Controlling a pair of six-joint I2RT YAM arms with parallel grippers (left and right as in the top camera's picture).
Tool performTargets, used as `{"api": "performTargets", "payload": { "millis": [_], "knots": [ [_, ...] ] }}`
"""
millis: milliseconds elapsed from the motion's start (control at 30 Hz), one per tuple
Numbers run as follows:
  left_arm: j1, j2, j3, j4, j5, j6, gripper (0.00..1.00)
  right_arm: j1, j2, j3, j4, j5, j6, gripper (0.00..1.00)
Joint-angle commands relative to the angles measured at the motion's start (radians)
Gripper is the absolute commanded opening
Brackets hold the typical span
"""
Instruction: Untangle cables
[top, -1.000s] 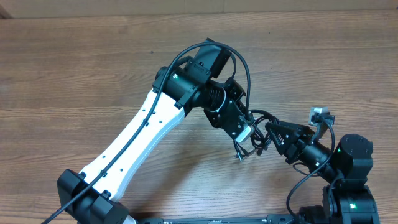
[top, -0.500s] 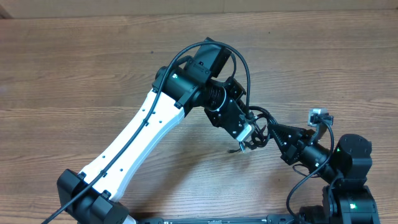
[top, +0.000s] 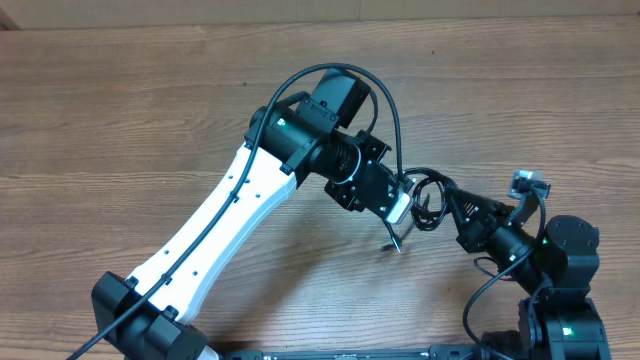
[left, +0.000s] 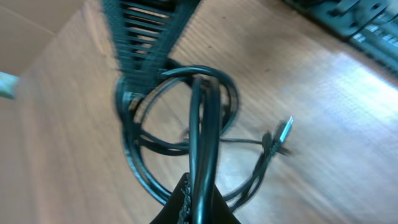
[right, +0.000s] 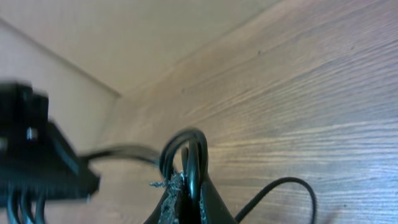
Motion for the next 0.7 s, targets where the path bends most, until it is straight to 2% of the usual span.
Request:
{"api": "performTargets", "payload": {
  "millis": [0,200,533,667],
  "knots": [
    [0.003,-0.031,0.030,-0.043,0.047,-0.047,0.04,0.003,-0.003,0.026,0.032,0.077,0.073,0.04],
    [0.004,-0.031,0.030,-0.126,0.035,-0.057,0.04,0.003,-0.003,0.026,0.046,0.163,0.117,0.04],
    [0.004,-0.031,0.030,-0.090,-0.042,-0.081,0.04,0.003,-0.003,0.026,0.010,0.112,0.123,0.04],
    [0.003,-0.031,0.030,-0.090,-0.039,-0.145,0.04,0.002,-0.003,0.026,-0.035,0.209,0.245,0.04]
  ]
}}
